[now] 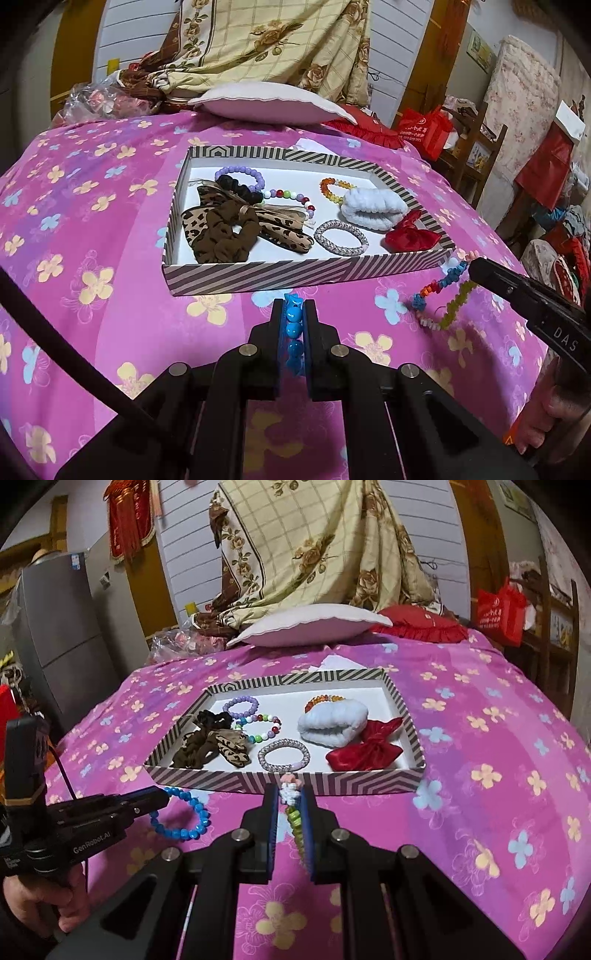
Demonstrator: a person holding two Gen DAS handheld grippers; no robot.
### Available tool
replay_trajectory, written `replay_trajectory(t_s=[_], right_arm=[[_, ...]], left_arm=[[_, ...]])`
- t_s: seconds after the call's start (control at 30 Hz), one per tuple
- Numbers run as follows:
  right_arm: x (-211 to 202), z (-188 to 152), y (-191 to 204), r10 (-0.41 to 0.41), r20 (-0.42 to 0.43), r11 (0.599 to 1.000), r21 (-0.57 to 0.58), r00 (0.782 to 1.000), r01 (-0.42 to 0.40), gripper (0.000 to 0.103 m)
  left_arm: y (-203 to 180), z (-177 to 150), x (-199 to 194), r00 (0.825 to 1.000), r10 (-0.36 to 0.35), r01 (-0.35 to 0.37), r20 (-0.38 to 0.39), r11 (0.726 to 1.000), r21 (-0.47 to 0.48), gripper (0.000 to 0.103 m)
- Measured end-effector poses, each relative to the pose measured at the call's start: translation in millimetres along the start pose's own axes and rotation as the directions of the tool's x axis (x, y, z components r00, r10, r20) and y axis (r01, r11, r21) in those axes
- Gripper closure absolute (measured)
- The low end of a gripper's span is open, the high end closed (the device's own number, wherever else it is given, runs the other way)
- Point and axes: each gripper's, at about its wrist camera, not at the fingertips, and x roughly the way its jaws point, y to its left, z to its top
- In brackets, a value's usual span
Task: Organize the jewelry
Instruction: 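Lift blue bracelet with left tool while right tool lifts multicolour bracelet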
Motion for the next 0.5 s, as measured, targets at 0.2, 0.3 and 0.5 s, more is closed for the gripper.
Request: replay_trajectory(t_s=[0.2,0.3,0.5], right_arm=[[-0.8,-0.2,2.3,-0.001,0.005,1.000,-0.013,1.000,0.001,0.091],[-2.2,-0.5,3.5,-0.012,0.015,1.000,-0.022,1.000,0.013,0.091],[-1.4,-0.6,-3.1,0.010,0.019,1.000,0.015,1.000,-0.010,0.091]], left_arm=[[-1.4,-0.1,0.5,1.000,0.001,-0.001,-0.003,1.000,0.003,0.103],[-1.4,-0.2,0.8,1.000,0.003,-0.003,-0.003,1.000,0.005,0.103],[-1.4,-0.4,1.0,1.000,0.003,-0.003,-0.004,1.000,0.005,0.103]])
